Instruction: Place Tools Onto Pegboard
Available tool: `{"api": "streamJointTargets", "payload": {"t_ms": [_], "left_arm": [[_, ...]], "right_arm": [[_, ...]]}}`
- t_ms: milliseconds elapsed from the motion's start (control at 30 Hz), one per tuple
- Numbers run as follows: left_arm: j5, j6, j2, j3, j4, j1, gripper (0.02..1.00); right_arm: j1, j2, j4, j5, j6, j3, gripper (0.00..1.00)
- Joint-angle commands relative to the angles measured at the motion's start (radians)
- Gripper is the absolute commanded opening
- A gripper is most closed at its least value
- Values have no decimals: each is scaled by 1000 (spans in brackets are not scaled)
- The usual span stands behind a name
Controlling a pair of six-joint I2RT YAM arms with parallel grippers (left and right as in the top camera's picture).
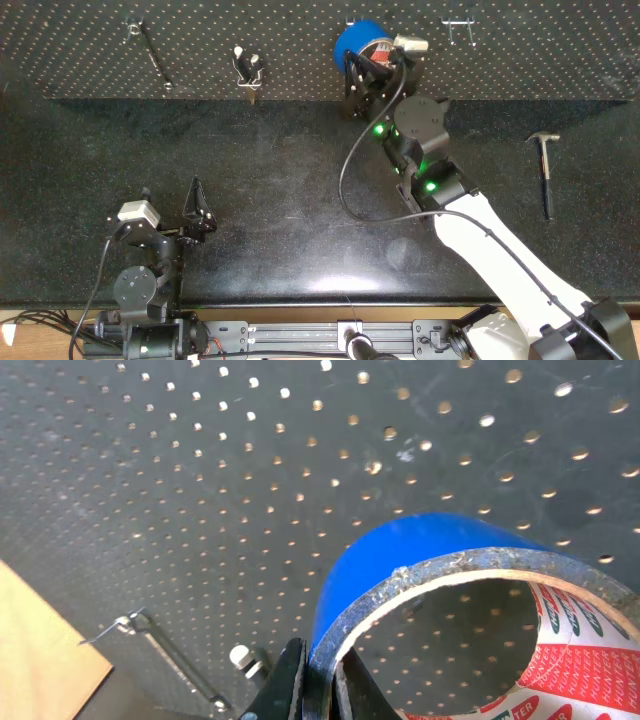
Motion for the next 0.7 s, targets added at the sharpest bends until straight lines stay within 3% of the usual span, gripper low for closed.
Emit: {"api": "streamJointTargets", "payload": {"t_ms": [33, 100, 333, 400, 700], "left_arm": [[11, 10, -8, -2, -3, 2, 993], [11, 10, -8, -2, -3, 2, 993], [11, 10, -8, -2, -3, 2, 993], [11, 10, -8, -2, -3, 2, 993], [11, 10, -8, -2, -3, 2, 993]], "right_arm": [[-10, 51, 8, 16, -7, 76, 75], [-3, 79, 19, -22, -6, 91, 75], [5, 128, 74, -23, -6, 110, 75], [5, 130, 87, -66, -7, 110, 77], [6, 151, 117, -70, -6, 110, 77]]}}
